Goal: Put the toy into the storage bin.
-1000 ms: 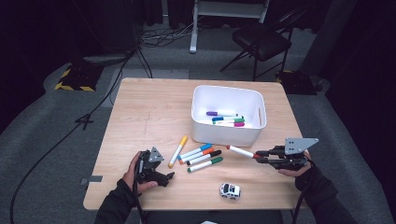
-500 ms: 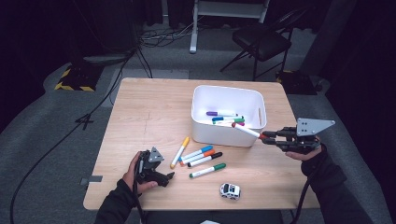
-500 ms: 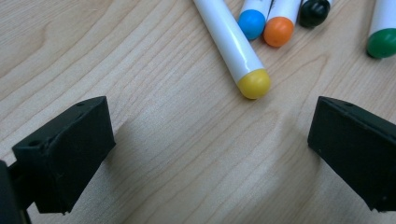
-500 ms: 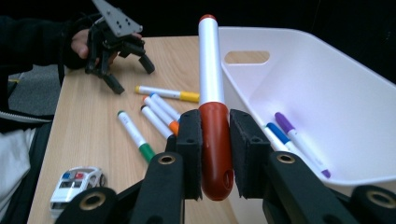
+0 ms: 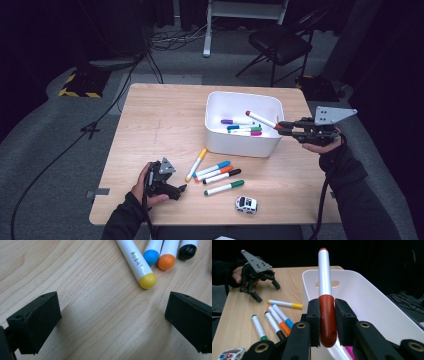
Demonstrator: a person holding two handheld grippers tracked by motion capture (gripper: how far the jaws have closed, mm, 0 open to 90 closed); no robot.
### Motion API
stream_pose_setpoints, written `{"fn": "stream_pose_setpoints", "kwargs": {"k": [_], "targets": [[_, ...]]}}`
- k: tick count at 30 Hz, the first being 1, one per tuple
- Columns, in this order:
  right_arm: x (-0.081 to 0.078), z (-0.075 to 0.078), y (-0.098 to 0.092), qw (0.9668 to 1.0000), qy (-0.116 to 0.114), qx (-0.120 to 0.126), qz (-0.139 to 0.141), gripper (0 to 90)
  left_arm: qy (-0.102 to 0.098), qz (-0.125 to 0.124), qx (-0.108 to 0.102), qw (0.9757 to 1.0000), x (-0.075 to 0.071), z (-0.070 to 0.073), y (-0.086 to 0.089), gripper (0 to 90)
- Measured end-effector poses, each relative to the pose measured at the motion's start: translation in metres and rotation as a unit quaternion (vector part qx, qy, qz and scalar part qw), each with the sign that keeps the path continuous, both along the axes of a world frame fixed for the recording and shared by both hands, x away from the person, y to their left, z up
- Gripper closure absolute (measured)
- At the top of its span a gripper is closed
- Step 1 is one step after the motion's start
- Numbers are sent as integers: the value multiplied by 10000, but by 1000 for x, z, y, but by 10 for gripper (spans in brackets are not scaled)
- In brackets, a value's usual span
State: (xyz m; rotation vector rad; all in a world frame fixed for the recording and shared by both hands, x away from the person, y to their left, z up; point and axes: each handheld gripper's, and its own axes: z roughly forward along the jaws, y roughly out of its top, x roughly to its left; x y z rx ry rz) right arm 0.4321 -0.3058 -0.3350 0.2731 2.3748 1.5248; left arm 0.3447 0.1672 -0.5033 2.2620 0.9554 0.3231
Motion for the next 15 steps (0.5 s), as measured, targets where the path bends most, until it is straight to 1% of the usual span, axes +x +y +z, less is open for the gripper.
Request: {"fn": "stream_pose_setpoints", "kwargs": {"k": [1,2,3,7,9,12,13,15], "targets": [[3,0,1,10000,1,25,-28,751,-1,-8,-13,10000,0,0,0,6],[6,1,3,10000,45,7,-80,751,-16,24,18,10000,0,0,0,5],[8,1,4,9999,60,-4,-91,751,11,-9,8,10000,0,0,0,6],[16,-2,14,9998,142,-110,-122,751,8,-3,19,10000,0,0,0,6],[18,-3,18,9997,125,-192,-101,752,8,4,11,10000,0,0,0,6],[21,-3,23,9995,135,-246,-109,751,11,-7,15,10000,0,0,0,6],[22,-3,23,9994,182,-243,-139,751,8,-5,21,10000,0,0,0,6],[25,-2,25,9994,160,-289,-141,752,8,3,12,10000,0,0,0,6]]}}
